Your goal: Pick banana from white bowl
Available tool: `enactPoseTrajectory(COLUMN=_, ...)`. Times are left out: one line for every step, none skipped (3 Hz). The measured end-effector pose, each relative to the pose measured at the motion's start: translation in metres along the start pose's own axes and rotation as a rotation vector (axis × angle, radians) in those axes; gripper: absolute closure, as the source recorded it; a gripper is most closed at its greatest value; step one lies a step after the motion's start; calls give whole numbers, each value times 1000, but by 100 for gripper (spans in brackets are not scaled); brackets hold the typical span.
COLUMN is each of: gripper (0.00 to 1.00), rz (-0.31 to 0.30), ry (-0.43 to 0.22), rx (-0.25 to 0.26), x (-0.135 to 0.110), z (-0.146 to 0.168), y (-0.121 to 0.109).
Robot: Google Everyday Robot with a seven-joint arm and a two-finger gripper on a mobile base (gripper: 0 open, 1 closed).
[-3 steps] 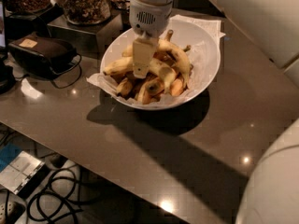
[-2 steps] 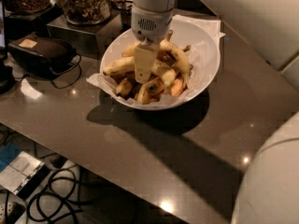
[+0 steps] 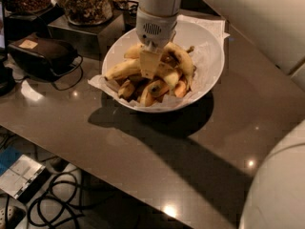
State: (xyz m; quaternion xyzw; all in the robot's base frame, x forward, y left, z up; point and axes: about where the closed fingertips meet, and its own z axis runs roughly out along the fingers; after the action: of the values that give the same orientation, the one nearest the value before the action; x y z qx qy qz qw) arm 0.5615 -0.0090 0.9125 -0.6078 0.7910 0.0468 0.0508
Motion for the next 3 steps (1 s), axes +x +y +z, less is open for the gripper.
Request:
enactPoseTrajectory(gripper=100, rz=0, ry=-1, rx=1, x=0, z=0, y=0)
enactPoseTrajectory(gripper=100, rz=-14, ry=-2, rx=41, x=-6, z=-5, y=2)
enactPoseTrajectory(gripper=100, rz=-39, ry=-15, rx=75, x=-9, z=-18, y=15)
